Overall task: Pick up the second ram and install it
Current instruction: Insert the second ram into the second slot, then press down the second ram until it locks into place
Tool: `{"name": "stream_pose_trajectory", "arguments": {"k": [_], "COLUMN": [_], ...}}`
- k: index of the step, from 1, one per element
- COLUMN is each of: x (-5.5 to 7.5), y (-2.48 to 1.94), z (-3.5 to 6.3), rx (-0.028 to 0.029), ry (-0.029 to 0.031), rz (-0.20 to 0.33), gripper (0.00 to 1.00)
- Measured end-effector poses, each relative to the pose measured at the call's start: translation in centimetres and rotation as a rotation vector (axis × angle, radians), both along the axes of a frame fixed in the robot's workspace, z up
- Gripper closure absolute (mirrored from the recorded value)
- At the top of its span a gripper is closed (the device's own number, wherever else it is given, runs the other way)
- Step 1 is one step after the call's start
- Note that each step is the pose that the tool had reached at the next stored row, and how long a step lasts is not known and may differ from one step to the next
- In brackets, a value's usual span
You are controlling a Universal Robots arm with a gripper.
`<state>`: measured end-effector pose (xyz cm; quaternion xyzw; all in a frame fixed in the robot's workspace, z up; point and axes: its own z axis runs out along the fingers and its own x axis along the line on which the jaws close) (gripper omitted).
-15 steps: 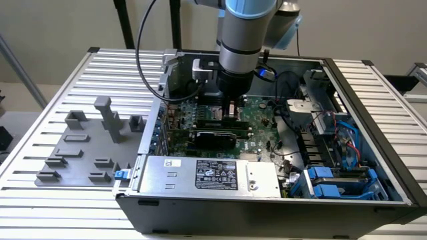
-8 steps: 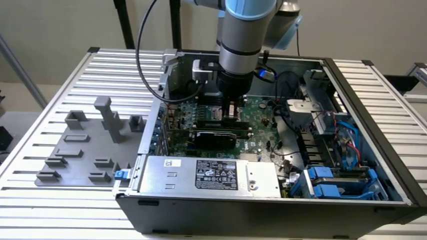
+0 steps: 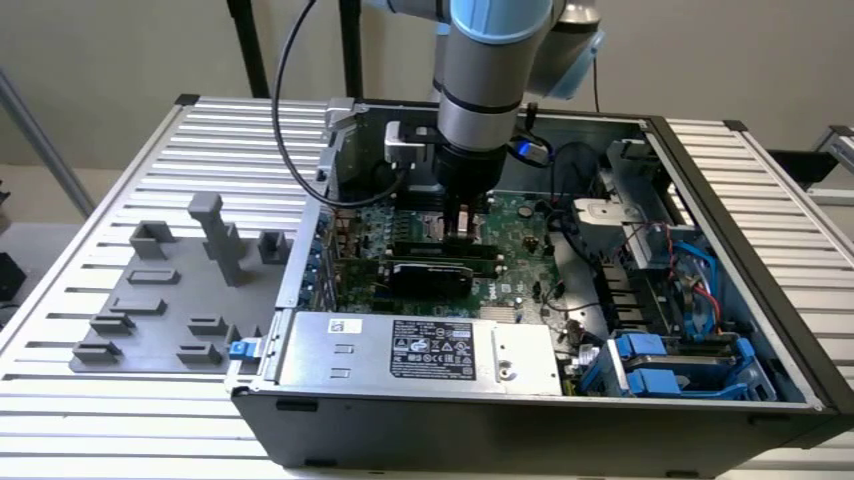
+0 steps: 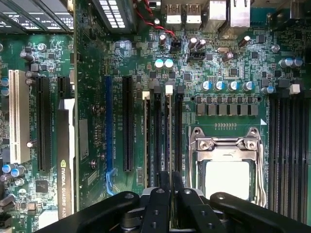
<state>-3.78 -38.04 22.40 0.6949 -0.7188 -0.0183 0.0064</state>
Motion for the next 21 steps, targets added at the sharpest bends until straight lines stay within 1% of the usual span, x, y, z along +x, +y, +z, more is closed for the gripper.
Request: {"name": "stream_pose_trajectory", "arguments": {"k": [2, 3, 6, 11, 13, 14, 16, 21], "x": [0.0, 0.0, 0.0, 0.0, 0.0, 0.0, -0.1, -0.1], "y": [0.0, 0.0, 0.0, 0.0, -0.02, -0.02, -0.01, -0.02], "z": [-0.01, -0.01, 0.22, 1.8, 2.2, 2.29, 2.3, 2.31], "rx": [0.0, -0.0001, 0.0003, 0.001, 0.0029, 0.0042, 0.0059, 0.0057], "ry": [0.0001, 0.0001, -0.0001, -0.0001, 0.0, 0.0, -0.0001, 0.0], "rz": [0.0, 0.0, 0.0, 0.0, 0.0, 0.0, 0.0, 0.0], "gripper": [1.0, 0.0, 0.0, 0.0, 0.0, 1.0, 1.0, 1.0]}}
